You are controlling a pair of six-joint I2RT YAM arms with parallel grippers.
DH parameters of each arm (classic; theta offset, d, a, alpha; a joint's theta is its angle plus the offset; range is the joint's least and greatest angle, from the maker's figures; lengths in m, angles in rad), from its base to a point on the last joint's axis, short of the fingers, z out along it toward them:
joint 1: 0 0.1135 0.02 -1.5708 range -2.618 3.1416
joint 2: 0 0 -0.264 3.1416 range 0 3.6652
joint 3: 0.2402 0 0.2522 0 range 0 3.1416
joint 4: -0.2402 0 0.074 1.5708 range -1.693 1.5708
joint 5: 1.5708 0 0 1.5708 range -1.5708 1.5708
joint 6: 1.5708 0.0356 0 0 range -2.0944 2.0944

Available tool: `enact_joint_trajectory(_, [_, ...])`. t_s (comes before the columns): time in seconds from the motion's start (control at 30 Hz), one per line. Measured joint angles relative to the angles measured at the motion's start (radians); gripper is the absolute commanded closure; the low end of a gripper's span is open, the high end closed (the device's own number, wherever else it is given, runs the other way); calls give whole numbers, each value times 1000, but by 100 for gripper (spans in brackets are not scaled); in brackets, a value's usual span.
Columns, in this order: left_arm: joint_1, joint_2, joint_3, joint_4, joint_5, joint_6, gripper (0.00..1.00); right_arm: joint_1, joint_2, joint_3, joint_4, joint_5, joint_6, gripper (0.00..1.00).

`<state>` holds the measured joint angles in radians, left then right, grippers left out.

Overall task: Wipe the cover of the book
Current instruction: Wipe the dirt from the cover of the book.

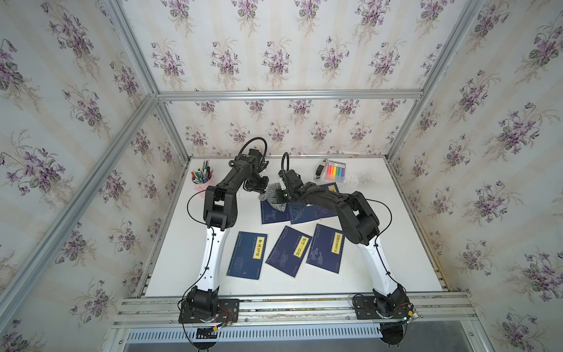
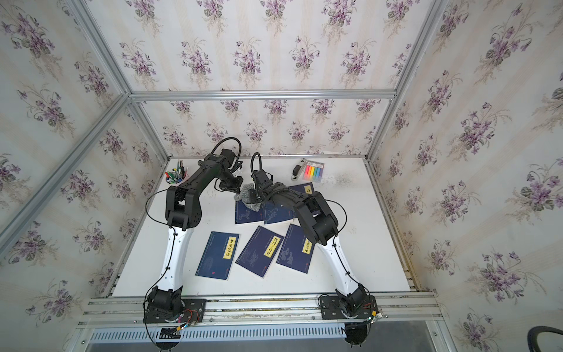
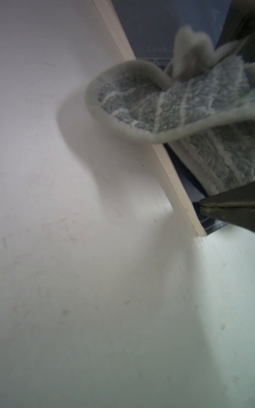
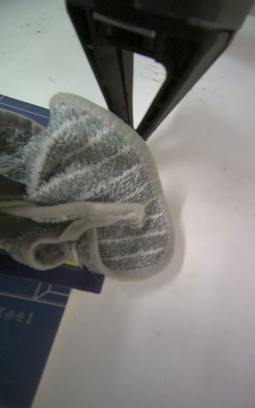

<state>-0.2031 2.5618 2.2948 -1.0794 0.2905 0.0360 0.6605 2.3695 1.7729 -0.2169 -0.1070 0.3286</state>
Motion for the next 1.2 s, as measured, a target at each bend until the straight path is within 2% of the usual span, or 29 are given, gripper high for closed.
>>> enact_joint_trajectory(0.17, [1,1,1,-1,3,0,100,2,-10,-29,22,-11,-16,100])
enact_joint_trajectory(0.43, [1,6,7,-9,4,0,100,80,-175,-335,161,57,-21,100])
enact_joint_trajectory(0.57, [1,8,7,-11,4,0,100,109,-219,-406,195,78,-7,100])
enact_joint_trajectory(0.7, [1,12,9,-12,4,0,100,110,-196,-351,142,85,1,100])
enact_joint_trajectory(1.0, [2,14,10,-13,6,0,100,35,25,8,44,-40,5,100])
enact_joint_trajectory(1.1, [2,19,18,-19,7,0,100,33,38,34,29,-50,5,100])
enact_joint_trajectory(1.2, [2,26,31,-29,8,0,100,44,10,-26,71,-39,4,100])
